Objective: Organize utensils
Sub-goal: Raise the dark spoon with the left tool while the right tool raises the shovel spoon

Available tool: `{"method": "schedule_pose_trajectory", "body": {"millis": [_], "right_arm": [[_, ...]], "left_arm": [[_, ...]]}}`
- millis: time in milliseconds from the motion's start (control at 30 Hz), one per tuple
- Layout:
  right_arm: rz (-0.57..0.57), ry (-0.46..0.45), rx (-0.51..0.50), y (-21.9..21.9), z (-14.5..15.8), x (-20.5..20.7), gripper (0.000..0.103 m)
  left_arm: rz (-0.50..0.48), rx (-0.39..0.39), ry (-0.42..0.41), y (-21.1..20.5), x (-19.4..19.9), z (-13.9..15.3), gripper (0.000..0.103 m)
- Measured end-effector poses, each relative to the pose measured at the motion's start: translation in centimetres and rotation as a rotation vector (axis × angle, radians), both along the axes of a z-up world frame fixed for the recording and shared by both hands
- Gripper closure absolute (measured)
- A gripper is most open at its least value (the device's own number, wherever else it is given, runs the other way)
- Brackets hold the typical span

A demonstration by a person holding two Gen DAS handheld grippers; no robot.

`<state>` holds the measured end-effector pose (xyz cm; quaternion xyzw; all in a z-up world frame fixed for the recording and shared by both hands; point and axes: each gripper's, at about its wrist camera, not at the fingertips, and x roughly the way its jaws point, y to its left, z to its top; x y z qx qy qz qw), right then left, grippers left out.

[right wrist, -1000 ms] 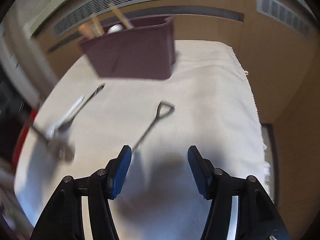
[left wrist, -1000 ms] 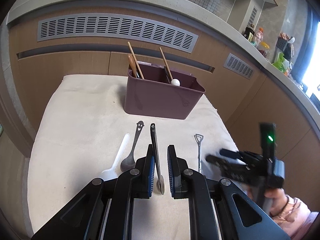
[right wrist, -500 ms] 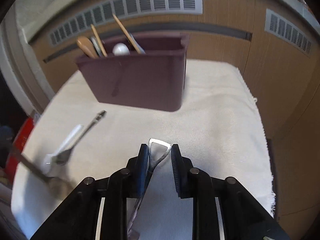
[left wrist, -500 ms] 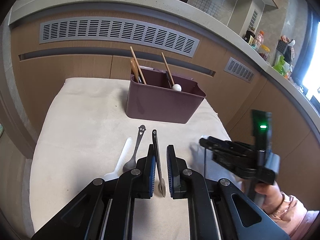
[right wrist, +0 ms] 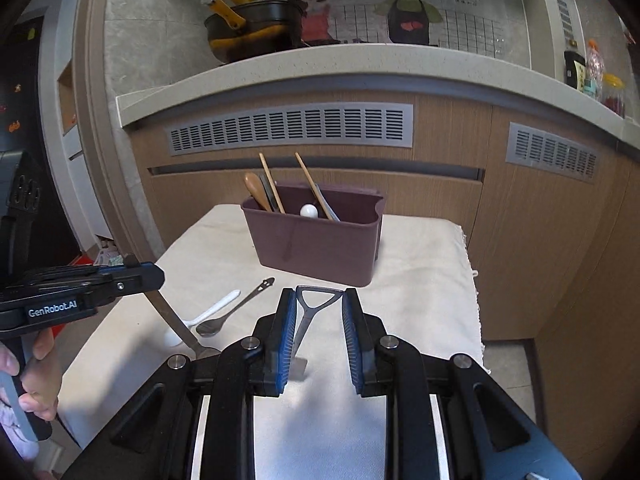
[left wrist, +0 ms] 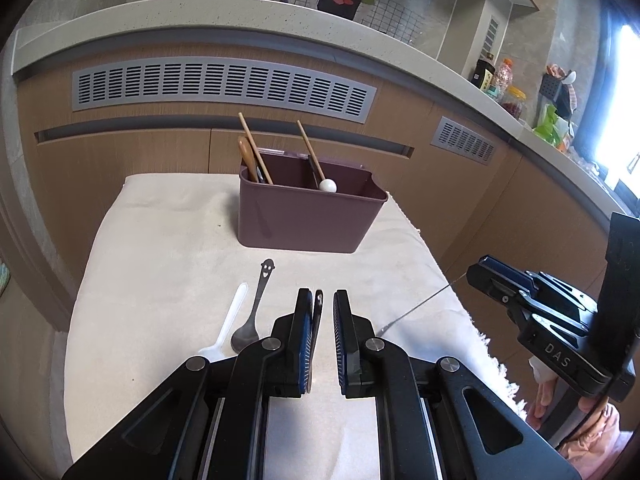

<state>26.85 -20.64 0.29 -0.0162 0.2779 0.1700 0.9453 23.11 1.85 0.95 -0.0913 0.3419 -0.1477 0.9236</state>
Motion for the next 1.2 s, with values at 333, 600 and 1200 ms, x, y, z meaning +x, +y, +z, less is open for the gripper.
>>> {"method": "schedule_pose_trajectory", "body": {"millis": [333, 600, 1200], "right_arm": [[0.015, -0.02, 0.003, -0.1, 1.1, -0.7, 0.082], [0.028, -0.062, -0.003, 0.1, 2.7, -1.3, 0.082], [0.032, -0.034, -0.003, -0.4, 3.3, 0.1, 0.082]], "left_arm": [[0.004, 0.005, -0.022, 0.0, -0.5, 0.7, 0.092], [-0.019, -0.004, -0.067, 0.1, -0.5, 2.6, 0.1], [-0.312, 0.223, 0.174, -0.5, 2.3, -3.0, 0.05]]}}
